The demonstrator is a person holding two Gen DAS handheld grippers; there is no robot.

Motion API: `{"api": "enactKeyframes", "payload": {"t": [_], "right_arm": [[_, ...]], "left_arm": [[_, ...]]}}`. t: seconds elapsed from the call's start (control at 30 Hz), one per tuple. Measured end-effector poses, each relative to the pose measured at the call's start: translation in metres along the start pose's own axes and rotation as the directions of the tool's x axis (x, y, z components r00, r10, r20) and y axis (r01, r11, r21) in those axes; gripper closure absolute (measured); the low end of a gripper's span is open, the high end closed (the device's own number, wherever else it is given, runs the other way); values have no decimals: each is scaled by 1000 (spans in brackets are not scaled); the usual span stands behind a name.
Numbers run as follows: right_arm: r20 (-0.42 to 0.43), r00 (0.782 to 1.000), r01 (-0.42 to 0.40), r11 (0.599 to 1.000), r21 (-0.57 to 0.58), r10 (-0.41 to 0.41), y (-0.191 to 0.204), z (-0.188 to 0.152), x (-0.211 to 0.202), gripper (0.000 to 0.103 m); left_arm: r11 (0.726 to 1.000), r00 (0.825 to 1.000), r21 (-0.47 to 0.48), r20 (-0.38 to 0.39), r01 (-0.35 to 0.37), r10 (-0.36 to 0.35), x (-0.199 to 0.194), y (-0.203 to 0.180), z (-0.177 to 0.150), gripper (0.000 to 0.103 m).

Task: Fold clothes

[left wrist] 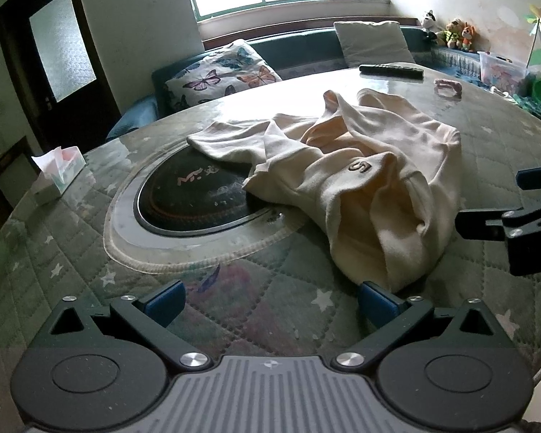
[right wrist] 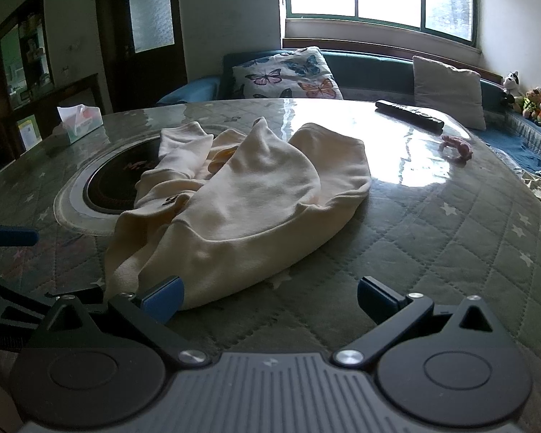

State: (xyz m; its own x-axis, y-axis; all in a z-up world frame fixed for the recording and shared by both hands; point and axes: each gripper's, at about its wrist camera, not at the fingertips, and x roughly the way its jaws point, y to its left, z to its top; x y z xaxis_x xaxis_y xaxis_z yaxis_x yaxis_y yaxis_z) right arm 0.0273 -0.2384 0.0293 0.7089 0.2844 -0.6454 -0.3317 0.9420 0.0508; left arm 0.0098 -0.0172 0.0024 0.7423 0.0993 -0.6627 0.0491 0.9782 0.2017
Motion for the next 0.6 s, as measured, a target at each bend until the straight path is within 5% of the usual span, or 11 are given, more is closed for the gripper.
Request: {"api": "enactKeyframes", "payload": {"t": [0.6], "right_arm": [[-7, 1000, -15, 1000, -7, 15, 1, 7, 8, 0]], "left_arm": [[1000, 1000, -2, 4, -11, 11, 8, 6, 10, 0]]}}
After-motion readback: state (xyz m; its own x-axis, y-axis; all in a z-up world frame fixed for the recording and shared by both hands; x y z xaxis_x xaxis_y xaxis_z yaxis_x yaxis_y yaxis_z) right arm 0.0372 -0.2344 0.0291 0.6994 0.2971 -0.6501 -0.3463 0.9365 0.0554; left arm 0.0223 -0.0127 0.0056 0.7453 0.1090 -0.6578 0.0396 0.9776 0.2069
